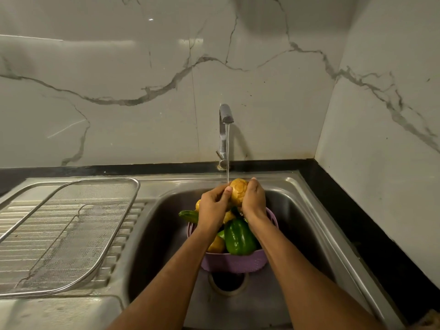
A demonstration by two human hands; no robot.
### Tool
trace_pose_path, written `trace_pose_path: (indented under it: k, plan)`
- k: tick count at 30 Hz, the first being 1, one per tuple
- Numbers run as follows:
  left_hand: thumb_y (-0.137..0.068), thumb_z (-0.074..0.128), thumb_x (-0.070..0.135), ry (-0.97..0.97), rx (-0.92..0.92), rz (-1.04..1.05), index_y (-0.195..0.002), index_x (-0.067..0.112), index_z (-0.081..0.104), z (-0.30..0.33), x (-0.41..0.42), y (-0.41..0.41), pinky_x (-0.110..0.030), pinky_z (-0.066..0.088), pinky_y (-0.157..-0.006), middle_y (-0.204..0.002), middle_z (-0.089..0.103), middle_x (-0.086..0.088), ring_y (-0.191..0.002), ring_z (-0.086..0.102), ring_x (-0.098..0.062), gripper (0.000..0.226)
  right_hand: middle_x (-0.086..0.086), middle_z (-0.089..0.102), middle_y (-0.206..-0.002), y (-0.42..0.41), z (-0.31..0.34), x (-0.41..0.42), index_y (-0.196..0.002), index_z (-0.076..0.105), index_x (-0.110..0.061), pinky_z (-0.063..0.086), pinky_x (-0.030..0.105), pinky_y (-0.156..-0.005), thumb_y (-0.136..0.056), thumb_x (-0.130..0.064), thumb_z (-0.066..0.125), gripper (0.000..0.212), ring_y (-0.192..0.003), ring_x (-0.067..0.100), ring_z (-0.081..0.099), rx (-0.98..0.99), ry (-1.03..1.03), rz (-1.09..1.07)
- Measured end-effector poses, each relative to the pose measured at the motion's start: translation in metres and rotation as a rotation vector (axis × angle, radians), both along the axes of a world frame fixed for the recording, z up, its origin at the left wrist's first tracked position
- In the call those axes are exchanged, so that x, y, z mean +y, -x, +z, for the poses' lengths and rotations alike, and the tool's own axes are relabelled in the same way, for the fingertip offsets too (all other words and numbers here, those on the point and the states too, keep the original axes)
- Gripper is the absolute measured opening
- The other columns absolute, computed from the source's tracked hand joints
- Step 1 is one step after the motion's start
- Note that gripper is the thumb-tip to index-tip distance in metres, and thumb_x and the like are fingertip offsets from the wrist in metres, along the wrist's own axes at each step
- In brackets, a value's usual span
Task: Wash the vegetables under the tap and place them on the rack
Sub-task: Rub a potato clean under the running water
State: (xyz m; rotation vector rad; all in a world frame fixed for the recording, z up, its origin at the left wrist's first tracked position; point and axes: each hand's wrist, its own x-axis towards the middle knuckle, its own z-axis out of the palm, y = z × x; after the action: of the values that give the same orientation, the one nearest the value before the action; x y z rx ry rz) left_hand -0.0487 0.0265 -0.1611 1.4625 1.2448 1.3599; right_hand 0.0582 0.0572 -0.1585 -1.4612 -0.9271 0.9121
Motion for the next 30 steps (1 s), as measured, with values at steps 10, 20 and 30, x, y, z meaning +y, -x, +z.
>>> trace_pose_path:
  k: [10,20,30]
  plan:
    - [-0.098,0.068,0.019,-0.024,-0.096,0.076,-0.112,0.024,0.073,0.001,-0.002,0.01,-0.025,0.062,-0.083,-0.1,0.077,0.006,-0.095,0.074,-0.004,0.015,0.01,0.061,-0.095,0.001,0.002,-0.004,-0.108,0.057,-0.017,0.055,0.053,-0.099,-0.11,-0.049,0.022,0.047,-0.096,0.026,0.065,-0.039,-0.037,0.058]
    - [-0.104,0.058,0.023,-0.084,0.215,0.131,-0.123,0.02,0.072,-0.001,-0.002,0.01,-0.025,0.058,-0.089,-0.1,0.074,0.011,-0.095,0.07,-0.002,0.024,0.007,0.057,-0.09,0.0,-0.001,-0.005,-0.105,0.055,-0.014,0.05,0.036,-0.082,-0.111,-0.049,0.022,0.048,-0.083,0.019,0.06,-0.149,-0.09,0.091]
    - [-0.104,0.059,0.024,-0.049,0.292,0.104,-0.094,0.03,0.074,0.004,-0.003,0.018,-0.035,0.061,-0.08,-0.08,0.074,0.006,-0.077,0.07,-0.007,0.018,0.004,0.057,-0.087,-0.001,-0.005,-0.003,-0.1,0.052,-0.021,0.051,0.04,-0.084,-0.11,-0.051,0.022,0.044,-0.082,0.019,0.059,-0.206,-0.076,0.113]
